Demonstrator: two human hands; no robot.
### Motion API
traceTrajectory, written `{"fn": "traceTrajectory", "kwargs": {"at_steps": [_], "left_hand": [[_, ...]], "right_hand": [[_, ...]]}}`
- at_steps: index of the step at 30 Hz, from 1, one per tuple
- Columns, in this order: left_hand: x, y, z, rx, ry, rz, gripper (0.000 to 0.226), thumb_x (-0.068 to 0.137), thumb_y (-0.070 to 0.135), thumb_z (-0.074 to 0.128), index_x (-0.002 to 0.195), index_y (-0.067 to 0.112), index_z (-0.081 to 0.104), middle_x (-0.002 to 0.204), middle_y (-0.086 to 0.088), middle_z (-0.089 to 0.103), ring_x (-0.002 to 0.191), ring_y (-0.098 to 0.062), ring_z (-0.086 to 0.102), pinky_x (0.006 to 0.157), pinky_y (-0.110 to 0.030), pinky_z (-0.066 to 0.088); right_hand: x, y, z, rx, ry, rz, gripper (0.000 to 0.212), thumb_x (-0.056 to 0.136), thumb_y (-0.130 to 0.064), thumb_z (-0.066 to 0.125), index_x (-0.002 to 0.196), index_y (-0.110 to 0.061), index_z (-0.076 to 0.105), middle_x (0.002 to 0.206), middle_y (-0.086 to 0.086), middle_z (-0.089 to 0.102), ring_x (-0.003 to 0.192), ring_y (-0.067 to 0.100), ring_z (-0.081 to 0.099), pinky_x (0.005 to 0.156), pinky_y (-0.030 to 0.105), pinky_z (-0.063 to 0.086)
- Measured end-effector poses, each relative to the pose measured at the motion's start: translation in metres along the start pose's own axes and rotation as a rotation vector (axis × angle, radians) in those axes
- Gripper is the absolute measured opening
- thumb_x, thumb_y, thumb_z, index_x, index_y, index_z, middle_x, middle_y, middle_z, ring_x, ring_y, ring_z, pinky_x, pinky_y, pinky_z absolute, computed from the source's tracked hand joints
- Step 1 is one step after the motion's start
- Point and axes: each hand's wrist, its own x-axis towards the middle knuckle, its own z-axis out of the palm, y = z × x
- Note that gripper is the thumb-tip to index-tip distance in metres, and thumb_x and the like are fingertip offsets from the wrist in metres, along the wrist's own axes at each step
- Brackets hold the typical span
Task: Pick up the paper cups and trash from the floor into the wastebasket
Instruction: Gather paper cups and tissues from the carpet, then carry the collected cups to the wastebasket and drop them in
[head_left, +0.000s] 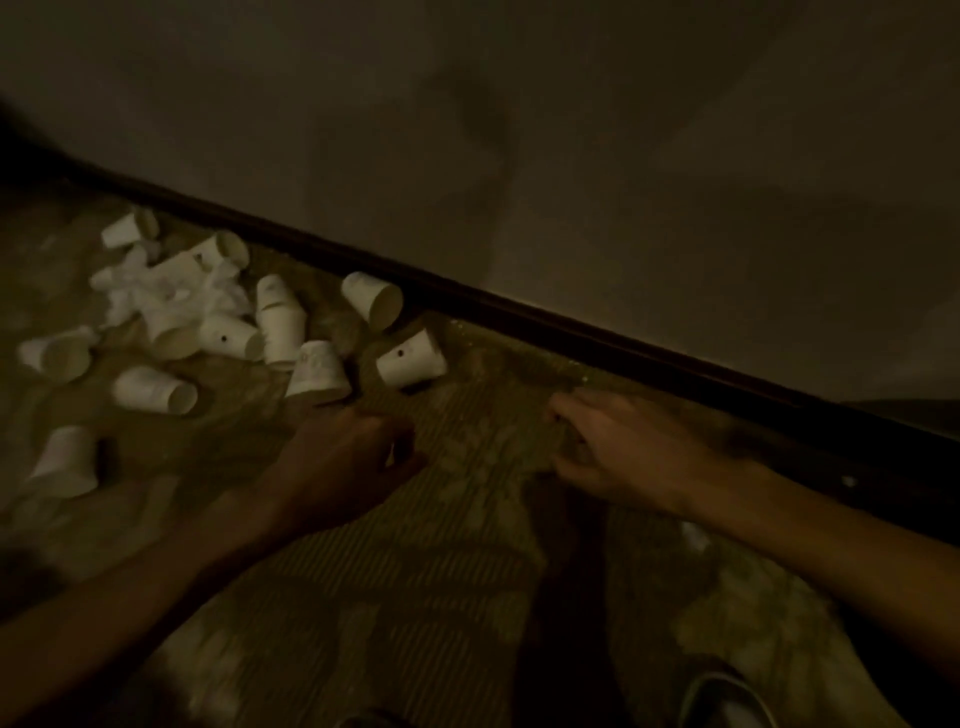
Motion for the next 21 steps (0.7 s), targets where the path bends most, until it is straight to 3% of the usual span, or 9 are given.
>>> {"fn": "traceTrajectory", "kwargs": {"at_steps": [2, 6, 9, 11, 14, 16, 18, 21], "left_hand": [[0.004, -0.031, 0.030, -0.063, -0.022, -0.074, 0.021, 0.093, 0.041, 0.062, 0.084, 0.023, 0.067, 0.080, 0.006, 0.064, 0.072, -0.009, 0.058, 0.059, -0.018, 0.032], [0.027, -0.079, 0.072, -0.156, 0.072, -0.235, 0.019, 0.094, 0.034, 0.062, 0.102, 0.019, 0.069, 0.095, 0.000, 0.068, 0.081, -0.013, 0.062, 0.058, -0.014, 0.031], [0.052, -0.106, 0.092, -0.184, 0.141, -0.318, 0.038, 0.094, 0.036, 0.063, 0.129, 0.021, 0.057, 0.117, -0.005, 0.065, 0.097, -0.020, 0.064, 0.058, -0.022, 0.035], [0.066, -0.120, 0.103, -0.206, 0.140, -0.330, 0.047, 0.094, 0.040, 0.062, 0.135, 0.021, 0.049, 0.128, -0.006, 0.058, 0.106, -0.021, 0.061, 0.060, -0.023, 0.034], [0.084, -0.136, 0.117, -0.232, 0.123, -0.314, 0.059, 0.092, 0.041, 0.064, 0.142, 0.020, 0.041, 0.140, -0.009, 0.047, 0.116, -0.025, 0.054, 0.074, -0.031, 0.041], [0.094, -0.143, 0.124, -0.224, 0.105, -0.288, 0.072, 0.089, 0.042, 0.068, 0.148, 0.016, 0.034, 0.148, -0.013, 0.041, 0.128, -0.031, 0.046, 0.091, -0.039, 0.045], [0.103, -0.148, 0.130, -0.213, 0.046, -0.261, 0.085, 0.086, 0.045, 0.070, 0.152, 0.013, 0.028, 0.155, -0.013, 0.033, 0.137, -0.032, 0.038, 0.108, -0.043, 0.037], [0.109, -0.151, 0.136, -0.292, 0.010, -0.260, 0.085, 0.086, 0.044, 0.071, 0.153, 0.016, 0.028, 0.154, -0.010, 0.036, 0.134, -0.030, 0.042, 0.107, -0.044, 0.040]], "right_hand": [[0.034, -0.005, 0.023, 0.005, -0.062, 0.001, 0.042, 0.091, -0.043, 0.056, 0.126, -0.023, 0.048, 0.128, 0.001, 0.054, 0.116, 0.023, 0.055, 0.088, 0.032, 0.044], [0.098, -0.016, 0.058, -0.018, -0.165, -0.007, 0.054, 0.094, -0.040, 0.056, 0.140, -0.016, 0.041, 0.139, 0.008, 0.049, 0.127, 0.027, 0.049, 0.097, 0.032, 0.038], [0.145, -0.024, 0.069, 0.049, -0.172, 0.033, 0.059, 0.093, -0.037, 0.061, 0.143, -0.015, 0.039, 0.143, 0.009, 0.045, 0.129, 0.028, 0.046, 0.101, 0.037, 0.041], [0.170, -0.026, 0.070, 0.092, -0.171, 0.062, 0.061, 0.093, -0.033, 0.062, 0.146, -0.016, 0.036, 0.147, 0.009, 0.043, 0.132, 0.027, 0.044, 0.102, 0.038, 0.042], [0.195, -0.026, 0.069, 0.134, -0.183, 0.080, 0.066, 0.094, -0.027, 0.061, 0.151, -0.019, 0.030, 0.153, 0.007, 0.036, 0.137, 0.025, 0.039, 0.105, 0.035, 0.038], [0.207, -0.025, 0.069, 0.118, -0.193, 0.088, 0.067, 0.094, -0.025, 0.062, 0.152, -0.020, 0.029, 0.154, 0.006, 0.035, 0.138, 0.025, 0.039, 0.105, 0.034, 0.038], [0.216, -0.026, 0.068, 0.097, -0.211, 0.097, 0.068, 0.094, -0.024, 0.062, 0.153, -0.019, 0.028, 0.155, 0.007, 0.035, 0.138, 0.026, 0.039, 0.106, 0.035, 0.038], [0.226, -0.028, 0.066, 0.046, -0.245, 0.090, 0.065, 0.096, -0.023, 0.059, 0.153, -0.018, 0.029, 0.155, 0.010, 0.035, 0.138, 0.027, 0.039, 0.105, 0.033, 0.038]]}}
